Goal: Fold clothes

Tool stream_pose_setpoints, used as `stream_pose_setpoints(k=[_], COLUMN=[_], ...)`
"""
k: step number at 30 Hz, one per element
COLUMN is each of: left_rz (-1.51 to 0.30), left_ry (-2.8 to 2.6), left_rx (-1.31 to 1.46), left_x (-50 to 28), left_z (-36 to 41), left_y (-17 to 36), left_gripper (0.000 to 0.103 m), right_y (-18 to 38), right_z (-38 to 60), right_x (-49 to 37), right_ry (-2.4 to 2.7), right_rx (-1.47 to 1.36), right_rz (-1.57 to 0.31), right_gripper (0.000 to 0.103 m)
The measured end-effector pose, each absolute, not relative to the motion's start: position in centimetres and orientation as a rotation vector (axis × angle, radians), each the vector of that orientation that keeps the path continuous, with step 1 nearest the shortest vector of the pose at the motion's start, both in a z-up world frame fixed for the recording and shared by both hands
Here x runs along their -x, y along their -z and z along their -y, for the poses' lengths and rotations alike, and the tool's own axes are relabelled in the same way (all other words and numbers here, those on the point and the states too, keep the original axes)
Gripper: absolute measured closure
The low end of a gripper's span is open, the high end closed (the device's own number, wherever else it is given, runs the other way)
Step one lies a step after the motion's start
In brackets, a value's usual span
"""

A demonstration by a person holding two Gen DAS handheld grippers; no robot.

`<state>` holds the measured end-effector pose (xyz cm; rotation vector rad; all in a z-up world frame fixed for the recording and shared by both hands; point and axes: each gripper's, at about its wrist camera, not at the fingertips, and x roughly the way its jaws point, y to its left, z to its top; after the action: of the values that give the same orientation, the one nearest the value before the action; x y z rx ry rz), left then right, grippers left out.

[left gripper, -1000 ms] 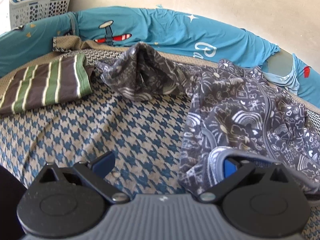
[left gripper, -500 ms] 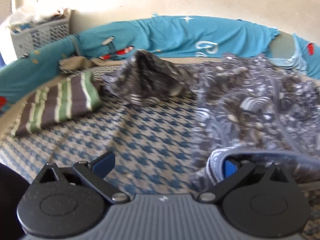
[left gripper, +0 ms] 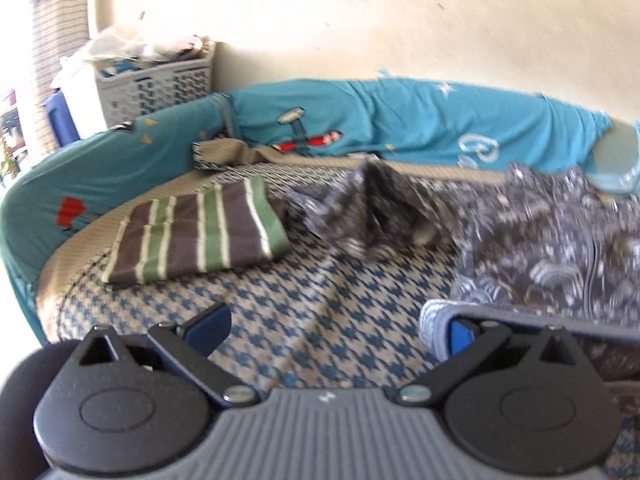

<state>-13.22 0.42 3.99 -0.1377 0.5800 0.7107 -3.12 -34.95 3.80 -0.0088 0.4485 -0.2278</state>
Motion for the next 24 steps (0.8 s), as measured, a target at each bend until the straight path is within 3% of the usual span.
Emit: stream_pose_setpoints(k=[5, 24], left_rz=[-0.569, -0.704], left_ry=[-0.739, -0.666], left_rx=[0.221, 0.227], left_x=[15.5, 16.9], left_z=[-1.4, -0.5], left_y=[-6.1, -4.8], left_gripper=[0.0, 0.0], right_y=[-4.5, -4.5], right_z=[34.3, 36.1], right_x=[4.7, 7.0], right_ry=[0.184, 0.157], right_rx=[0.079, 0.029], right_rz=[-0.422, -0.54], right_gripper=[0.026, 0.026])
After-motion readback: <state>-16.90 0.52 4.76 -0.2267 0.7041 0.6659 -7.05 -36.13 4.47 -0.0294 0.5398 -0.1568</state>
